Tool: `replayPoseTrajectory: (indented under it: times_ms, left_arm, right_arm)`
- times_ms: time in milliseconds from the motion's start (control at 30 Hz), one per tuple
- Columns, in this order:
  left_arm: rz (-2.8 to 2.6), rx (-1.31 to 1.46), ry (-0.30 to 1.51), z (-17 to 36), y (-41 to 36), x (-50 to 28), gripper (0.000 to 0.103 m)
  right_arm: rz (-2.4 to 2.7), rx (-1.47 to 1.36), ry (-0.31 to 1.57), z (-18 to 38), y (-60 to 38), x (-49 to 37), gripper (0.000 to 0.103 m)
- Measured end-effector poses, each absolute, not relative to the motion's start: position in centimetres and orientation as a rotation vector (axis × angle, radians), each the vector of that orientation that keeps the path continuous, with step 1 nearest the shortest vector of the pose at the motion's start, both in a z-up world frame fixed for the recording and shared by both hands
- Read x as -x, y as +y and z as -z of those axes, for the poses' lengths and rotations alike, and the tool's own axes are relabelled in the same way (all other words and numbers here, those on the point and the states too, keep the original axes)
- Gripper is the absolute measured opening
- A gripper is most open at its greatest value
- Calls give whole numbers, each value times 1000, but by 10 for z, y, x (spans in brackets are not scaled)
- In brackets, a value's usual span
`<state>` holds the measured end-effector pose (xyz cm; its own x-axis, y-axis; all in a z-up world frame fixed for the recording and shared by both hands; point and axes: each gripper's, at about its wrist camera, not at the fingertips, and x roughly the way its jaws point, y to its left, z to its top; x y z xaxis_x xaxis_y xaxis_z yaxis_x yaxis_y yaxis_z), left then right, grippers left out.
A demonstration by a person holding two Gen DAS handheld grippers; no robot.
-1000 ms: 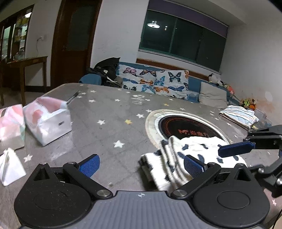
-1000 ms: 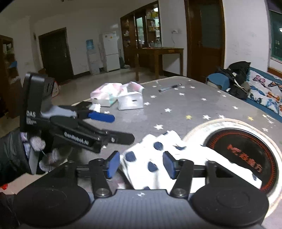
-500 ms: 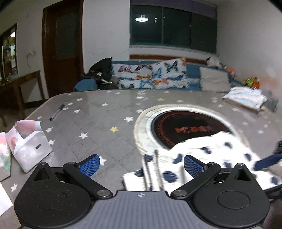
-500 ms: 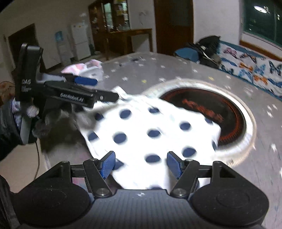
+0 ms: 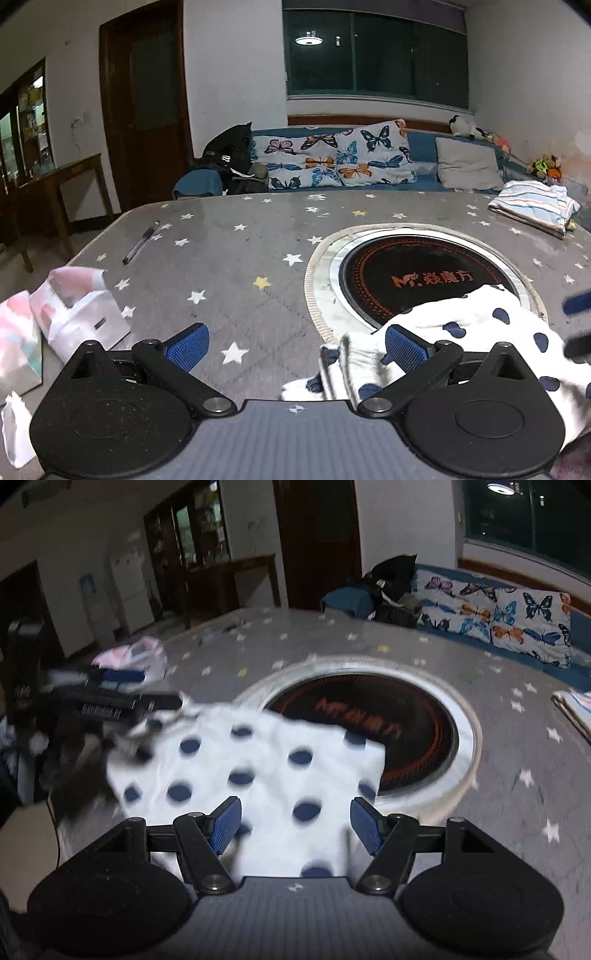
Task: Fold clothes
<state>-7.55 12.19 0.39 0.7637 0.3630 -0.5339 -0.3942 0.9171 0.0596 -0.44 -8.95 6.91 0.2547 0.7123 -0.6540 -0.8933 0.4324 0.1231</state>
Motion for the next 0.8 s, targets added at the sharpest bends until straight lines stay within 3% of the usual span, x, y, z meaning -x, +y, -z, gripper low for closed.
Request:
replayPoseTrajectory:
  times_ms: [367,800]
  left_arm:
    - [-419,42,638,17,133,64,103]
    - [-391,13,601,1,115,79,103]
  right_arm:
    - [-1106,237,809,-45,-37,-45,52]
    - [-1161,321,755,-67,-72,-8,51]
